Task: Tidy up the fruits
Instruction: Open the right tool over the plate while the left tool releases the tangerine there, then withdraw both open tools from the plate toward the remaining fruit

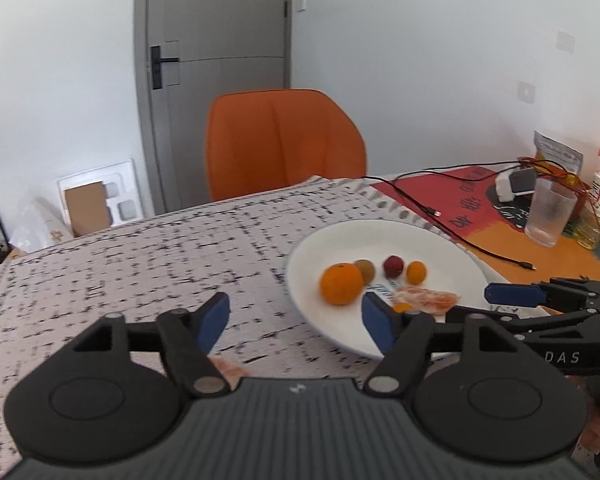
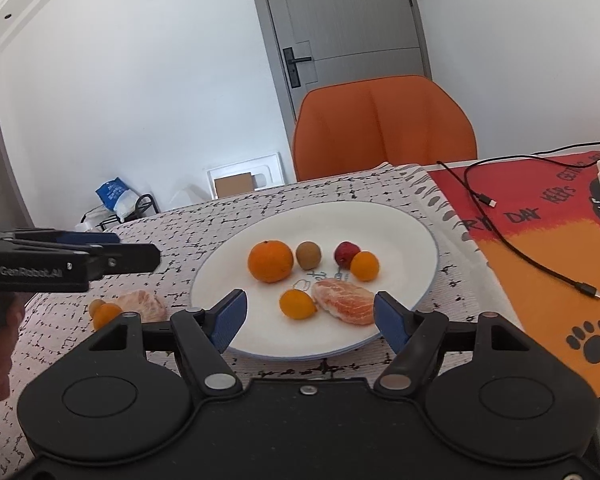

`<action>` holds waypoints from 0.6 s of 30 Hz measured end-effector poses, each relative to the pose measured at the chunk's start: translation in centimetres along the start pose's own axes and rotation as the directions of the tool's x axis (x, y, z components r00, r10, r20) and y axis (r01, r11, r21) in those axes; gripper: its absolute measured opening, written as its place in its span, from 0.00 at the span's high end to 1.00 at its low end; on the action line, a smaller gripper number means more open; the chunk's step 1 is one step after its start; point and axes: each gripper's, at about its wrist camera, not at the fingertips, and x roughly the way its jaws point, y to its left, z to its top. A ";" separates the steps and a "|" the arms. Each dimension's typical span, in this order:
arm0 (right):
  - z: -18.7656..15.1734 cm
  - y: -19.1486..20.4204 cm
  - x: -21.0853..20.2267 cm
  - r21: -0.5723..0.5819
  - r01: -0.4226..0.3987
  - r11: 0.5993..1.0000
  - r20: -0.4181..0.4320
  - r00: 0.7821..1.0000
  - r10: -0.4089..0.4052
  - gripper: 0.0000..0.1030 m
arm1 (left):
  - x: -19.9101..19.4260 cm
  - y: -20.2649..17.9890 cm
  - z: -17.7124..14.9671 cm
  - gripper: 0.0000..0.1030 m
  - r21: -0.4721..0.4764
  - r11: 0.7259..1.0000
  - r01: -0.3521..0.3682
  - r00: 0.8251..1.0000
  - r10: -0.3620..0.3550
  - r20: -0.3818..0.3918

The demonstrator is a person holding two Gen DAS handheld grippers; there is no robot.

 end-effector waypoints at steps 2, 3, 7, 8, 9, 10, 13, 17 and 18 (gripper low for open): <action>0.0 0.4 0.0 -0.002 -0.007 1.000 0.000 1.000 0.007 0.30 | -0.5 0.7 -0.1 0.28 -0.010 1.000 -0.011 1.000 0.011 0.004; 0.0 0.5 0.1 -0.004 -0.011 1.000 0.001 1.000 0.011 0.28 | -0.8 1.0 -0.2 0.28 -0.016 1.000 -0.019 1.000 0.019 0.003; 0.0 1.6 0.1 -0.018 -0.025 1.000 0.004 1.000 0.025 0.24 | -1.6 2.0 -0.6 0.27 -0.033 0.999 -0.043 0.999 0.043 0.000; 0.0 1.8 0.1 -0.019 -0.029 0.999 0.004 1.000 0.029 0.22 | -1.8 2.2 -0.7 0.27 -0.035 0.998 -0.047 0.999 0.047 0.000; 0.1 2.0 0.1 -0.021 -0.034 0.999 0.003 0.999 0.034 0.21 | -2.0 2.5 -0.9 0.27 -0.038 0.998 -0.051 0.999 0.051 0.000; 0.1 2.2 0.1 -0.025 -0.038 0.999 0.003 0.999 0.038 0.18 | -2.2 2.7 -1.0 0.26 -0.042 0.997 -0.057 0.998 0.057 -0.001; 0.1 2.9 0.1 -0.038 -0.047 0.998 0.006 0.999 0.047 0.12 | -2.7 3.2 -1.5 0.22 -0.052 0.996 -0.074 0.997 0.074 -0.006; 0.1 3.7 0.0 -0.050 -0.059 0.997 0.005 0.998 0.059 0.00 | -3.3 3.7 -2.2 0.20 -0.061 0.994 -0.088 0.996 0.087 -0.005; 0.0 3.8 0.0 -0.049 -0.061 0.997 0.008 0.998 0.061 0.00 | -3.4 3.8 -2.4 0.20 -0.062 0.994 -0.091 0.996 0.090 -0.008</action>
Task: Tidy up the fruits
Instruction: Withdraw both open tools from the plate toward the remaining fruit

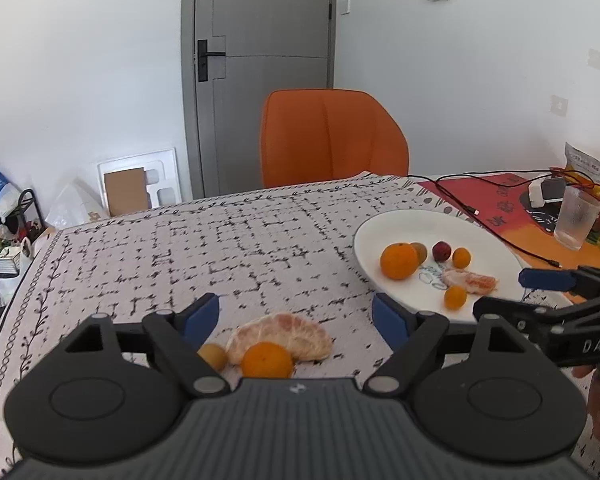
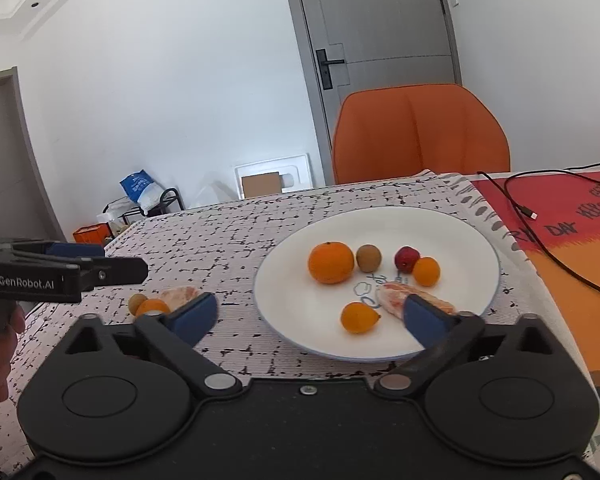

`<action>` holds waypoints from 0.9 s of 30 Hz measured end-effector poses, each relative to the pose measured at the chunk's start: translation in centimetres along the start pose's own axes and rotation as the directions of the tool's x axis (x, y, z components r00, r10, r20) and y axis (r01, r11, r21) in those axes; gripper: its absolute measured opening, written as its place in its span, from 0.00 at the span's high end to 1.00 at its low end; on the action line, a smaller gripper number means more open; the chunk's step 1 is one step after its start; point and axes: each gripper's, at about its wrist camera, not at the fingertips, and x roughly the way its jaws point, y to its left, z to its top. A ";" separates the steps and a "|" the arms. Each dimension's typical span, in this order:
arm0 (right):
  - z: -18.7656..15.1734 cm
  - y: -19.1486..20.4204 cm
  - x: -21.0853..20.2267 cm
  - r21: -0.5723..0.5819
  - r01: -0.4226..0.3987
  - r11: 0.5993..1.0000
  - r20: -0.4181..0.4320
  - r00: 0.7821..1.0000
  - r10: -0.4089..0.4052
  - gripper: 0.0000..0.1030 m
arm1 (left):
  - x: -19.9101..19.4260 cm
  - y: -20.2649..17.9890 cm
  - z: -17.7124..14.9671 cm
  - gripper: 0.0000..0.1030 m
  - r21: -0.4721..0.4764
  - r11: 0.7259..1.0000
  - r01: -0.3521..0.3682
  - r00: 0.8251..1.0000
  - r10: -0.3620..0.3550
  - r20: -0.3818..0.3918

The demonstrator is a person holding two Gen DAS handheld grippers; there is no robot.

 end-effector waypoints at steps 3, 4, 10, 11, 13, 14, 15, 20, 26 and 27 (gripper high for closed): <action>0.0 0.3 0.1 0.000 -0.008 1.000 -0.009 1.000 0.008 0.00 | -0.3 0.4 -0.6 0.20 -0.004 1.000 -0.005 1.000 0.005 -0.007; 0.0 0.5 0.1 -0.003 -0.009 1.000 -0.011 1.000 0.009 0.00 | -0.4 0.6 -0.9 0.20 -0.010 1.000 -0.004 1.000 0.004 -0.008; -0.1 1.4 0.0 -0.017 -0.017 1.000 -0.023 1.000 0.017 0.00 | -1.0 1.3 -2.1 0.20 -0.040 0.999 -0.004 1.000 0.003 -0.031; -0.1 1.5 0.0 -0.020 -0.021 1.000 -0.024 1.000 0.021 0.00 | -1.1 1.4 -2.3 0.20 -0.042 0.999 -0.004 1.000 0.002 -0.031; -0.1 1.9 -0.2 -0.028 -0.027 0.999 -0.025 0.999 0.026 0.00 | -1.4 1.6 -2.6 0.20 -0.046 0.999 -0.006 0.999 0.005 -0.036; -0.2 2.2 -0.3 -0.031 -0.028 0.999 -0.026 0.999 0.027 0.00 | -1.5 1.6 -2.7 0.20 -0.046 0.999 -0.007 0.999 0.006 -0.039; -0.2 2.3 -0.3 -0.034 -0.029 0.999 -0.028 0.999 0.028 0.00 | -1.6 1.6 -2.9 0.20 -0.046 0.999 -0.008 0.999 0.006 -0.039; -0.4 3.2 -0.4 -0.044 -0.039 0.998 -0.036 0.999 0.037 0.00 | -1.9 2.0 -3.6 0.20 -0.054 0.999 0.000 0.999 -0.002 -0.036; -0.6 3.8 -0.1 -0.052 -0.043 0.998 -0.049 0.998 0.040 0.00 | -1.5 2.3 -4.4 0.21 -0.074 0.997 0.007 0.999 -0.011 -0.053; -0.7 3.9 0.0 -0.053 -0.044 0.998 -0.051 0.998 0.041 0.00 | -1.4 2.3 -4.5 0.22 -0.078 0.997 0.009 0.998 -0.014 -0.055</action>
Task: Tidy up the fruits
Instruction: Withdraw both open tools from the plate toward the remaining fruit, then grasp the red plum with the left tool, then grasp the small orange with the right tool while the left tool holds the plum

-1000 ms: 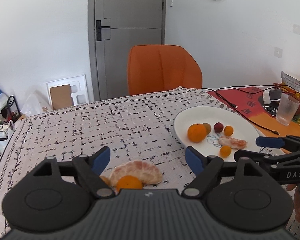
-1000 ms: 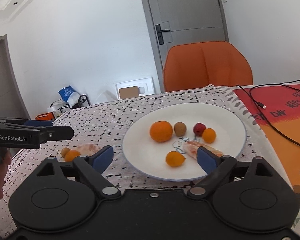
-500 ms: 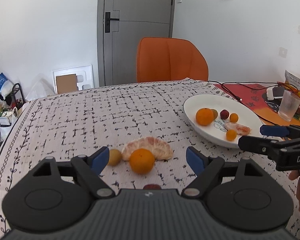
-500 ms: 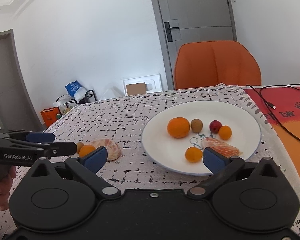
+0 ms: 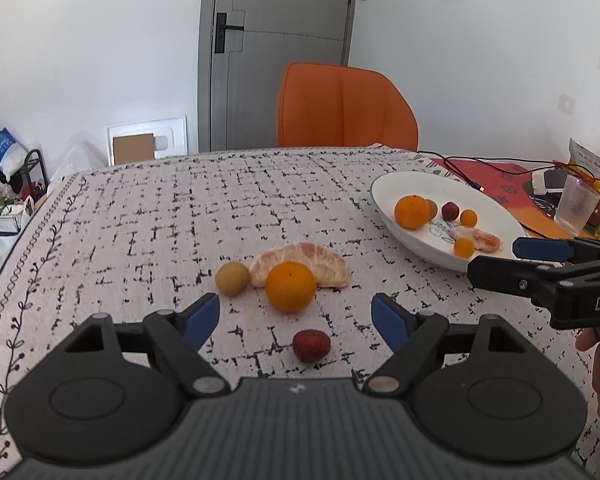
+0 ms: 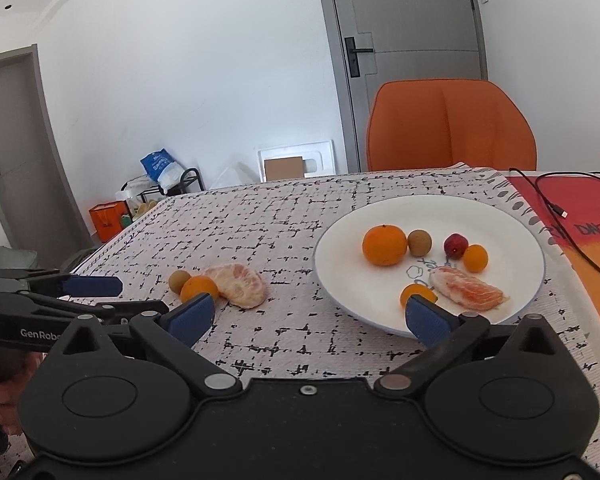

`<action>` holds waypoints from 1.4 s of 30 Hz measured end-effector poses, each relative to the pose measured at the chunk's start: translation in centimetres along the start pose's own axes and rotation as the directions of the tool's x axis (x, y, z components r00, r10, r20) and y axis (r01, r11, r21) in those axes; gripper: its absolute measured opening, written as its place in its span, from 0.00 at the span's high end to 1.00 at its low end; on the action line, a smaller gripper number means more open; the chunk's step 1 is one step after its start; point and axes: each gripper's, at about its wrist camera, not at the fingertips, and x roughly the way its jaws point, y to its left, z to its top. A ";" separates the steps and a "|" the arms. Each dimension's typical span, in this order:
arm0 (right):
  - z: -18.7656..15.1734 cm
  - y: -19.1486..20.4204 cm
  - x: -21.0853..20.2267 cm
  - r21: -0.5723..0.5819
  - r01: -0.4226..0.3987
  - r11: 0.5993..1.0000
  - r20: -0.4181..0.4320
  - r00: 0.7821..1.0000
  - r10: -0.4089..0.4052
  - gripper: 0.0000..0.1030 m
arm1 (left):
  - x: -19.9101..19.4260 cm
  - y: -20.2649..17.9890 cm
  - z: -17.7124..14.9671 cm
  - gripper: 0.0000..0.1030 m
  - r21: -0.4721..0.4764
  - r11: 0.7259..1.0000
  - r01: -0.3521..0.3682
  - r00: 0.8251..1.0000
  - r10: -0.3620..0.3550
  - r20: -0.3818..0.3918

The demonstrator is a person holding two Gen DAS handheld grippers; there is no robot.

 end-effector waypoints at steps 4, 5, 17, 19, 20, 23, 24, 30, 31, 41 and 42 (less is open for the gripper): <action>-0.2 0.3 0.3 -0.005 -0.011 1.000 -0.012 1.000 0.011 0.00 | 0.3 0.2 -0.3 0.23 -0.009 1.000 0.009 1.000 -0.009 -0.006; -0.3 0.3 0.4 -0.006 -0.014 1.000 -0.015 1.000 0.014 0.00 | 0.4 0.2 -0.3 0.24 -0.009 1.000 0.011 1.000 -0.011 -0.008; -0.6 1.0 1.4 -0.022 -0.043 0.999 -0.041 0.998 0.042 0.22 | 2.7 0.4 -1.3 0.63 -0.035 0.998 0.054 0.996 -0.057 -0.074; -0.5 1.2 1.7 -0.025 -0.055 0.998 -0.053 0.997 0.054 0.29 | 3.2 0.7 -1.5 0.78 -0.046 0.997 0.061 0.994 -0.065 -0.091; -0.5 1.4 1.9 -0.027 -0.063 0.998 -0.059 0.996 0.061 0.32 | 3.1 0.9 -1.5 0.78 -0.053 0.997 0.062 0.995 -0.066 -0.079; -0.3 2.1 2.4 -0.040 -0.081 0.996 -0.069 0.995 0.078 0.35 | 2.7 1.8 -1.4 0.78 -0.067 0.997 0.045 0.997 -0.049 -0.060; -0.3 2.3 2.6 -0.043 -0.085 0.995 -0.071 0.994 0.082 0.35 | 2.6 2.1 -1.4 0.78 -0.072 0.997 0.039 0.997 -0.044 -0.057; 0.1 3.9 3.9 -0.067 -0.118 0.991 -0.085 0.990 0.112 0.35 | 2.0 4.0 -1.2 0.78 -0.097 0.995 0.004 0.999 -0.009 -0.043; 0.1 4.1 4.1 -0.071 -0.123 0.990 -0.089 0.989 0.117 0.35 | 2.0 4.2 -1.2 0.78 -0.101 0.995 -0.001 0.999 -0.003 -0.041; 0.8 6.4 6.0 -0.110 -0.160 0.981 -0.114 0.982 0.148 0.35 | 0.9 6.7 -1.2 0.78 -0.134 0.990 -0.039 0.999 0.035 -0.027; 0.8 6.6 6.2 -0.113 -0.163 0.980 -0.116 0.982 0.150 0.35 | 0.8 7.0 -1.2 0.78 -0.137 0.990 -0.041 0.999 0.038 -0.025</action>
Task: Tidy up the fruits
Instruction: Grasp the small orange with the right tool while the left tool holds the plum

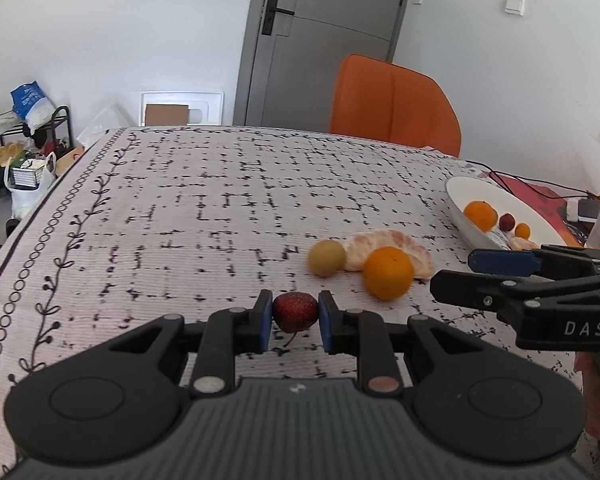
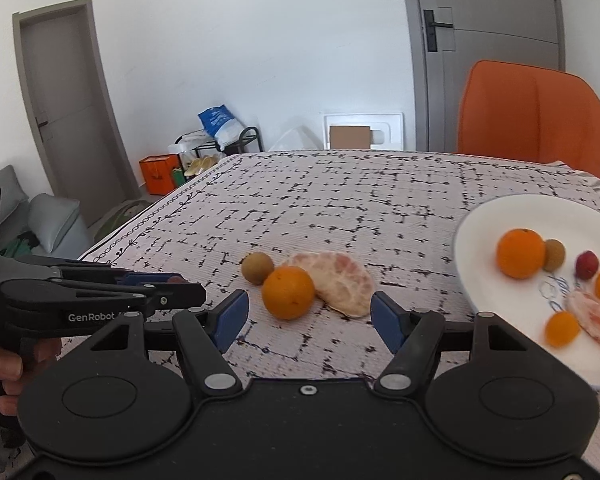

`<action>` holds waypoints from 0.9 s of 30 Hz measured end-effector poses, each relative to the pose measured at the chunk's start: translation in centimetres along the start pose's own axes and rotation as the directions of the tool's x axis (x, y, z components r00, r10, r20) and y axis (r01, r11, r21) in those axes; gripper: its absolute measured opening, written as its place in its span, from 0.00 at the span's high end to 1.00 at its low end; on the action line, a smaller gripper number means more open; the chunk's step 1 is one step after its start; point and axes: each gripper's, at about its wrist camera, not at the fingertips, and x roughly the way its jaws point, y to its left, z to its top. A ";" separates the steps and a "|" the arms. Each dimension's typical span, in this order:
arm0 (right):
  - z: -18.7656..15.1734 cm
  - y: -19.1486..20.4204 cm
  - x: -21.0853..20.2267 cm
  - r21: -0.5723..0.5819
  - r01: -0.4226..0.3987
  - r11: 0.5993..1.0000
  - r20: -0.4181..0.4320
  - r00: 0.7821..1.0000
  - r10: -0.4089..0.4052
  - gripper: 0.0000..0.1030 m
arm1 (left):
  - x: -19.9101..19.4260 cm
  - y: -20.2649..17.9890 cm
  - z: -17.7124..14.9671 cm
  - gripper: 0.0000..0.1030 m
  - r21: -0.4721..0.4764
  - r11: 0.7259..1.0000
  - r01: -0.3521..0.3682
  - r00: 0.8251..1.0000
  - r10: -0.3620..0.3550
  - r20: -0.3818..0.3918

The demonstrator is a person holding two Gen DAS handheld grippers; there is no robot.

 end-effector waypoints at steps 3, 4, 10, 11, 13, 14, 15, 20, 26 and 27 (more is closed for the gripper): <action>0.3 0.4 0.7 -0.013 -0.005 1.000 -0.005 1.000 0.005 0.35 | -0.2 0.7 0.0 0.78 -0.010 1.000 -0.007 1.000 0.007 0.006; 0.4 0.6 0.9 -0.017 -0.005 1.000 -0.008 1.000 0.004 0.35 | -0.3 0.9 0.0 0.78 -0.013 1.000 -0.009 1.000 0.009 0.008; 0.9 1.4 2.2 -0.041 0.006 0.999 -0.021 1.000 -0.007 0.35 | -0.9 2.4 0.0 0.78 -0.038 0.999 -0.018 1.000 0.019 0.022; 1.0 1.6 2.6 -0.044 0.007 0.999 -0.029 1.000 -0.008 0.35 | -1.0 2.7 0.0 0.78 -0.047 0.999 -0.019 0.999 0.020 0.025; 1.0 2.2 3.3 -0.059 0.009 0.998 -0.038 0.999 -0.011 0.39 | -1.1 3.4 -0.1 0.78 -0.061 0.998 -0.022 0.999 0.024 0.030; 1.0 2.5 3.6 -0.071 0.008 0.997 -0.041 0.999 -0.011 0.48 | -1.2 3.7 -0.1 0.78 -0.066 0.997 -0.025 0.999 0.027 0.032; 0.8 2.8 4.0 -0.089 0.018 0.996 -0.051 0.998 -0.022 0.55 | -1.2 3.9 -0.1 0.78 -0.072 0.997 -0.028 0.999 0.030 0.030; 0.3 3.1 3.7 -0.089 0.042 0.995 -0.044 0.998 -0.047 0.68 | -1.5 3.8 0.3 0.78 -0.073 0.997 -0.033 0.999 0.036 0.030; 0.4 1.5 1.2 -0.050 0.055 0.997 -0.003 0.998 -0.055 0.68 | -1.5 1.6 0.8 0.78 -0.031 1.000 -0.005 0.999 0.006 0.043; 0.5 1.2 0.8 -0.043 0.059 0.997 0.004 0.998 -0.059 0.68 | -1.4 1.2 0.9 0.78 -0.023 1.000 0.000 0.999 0.001 0.044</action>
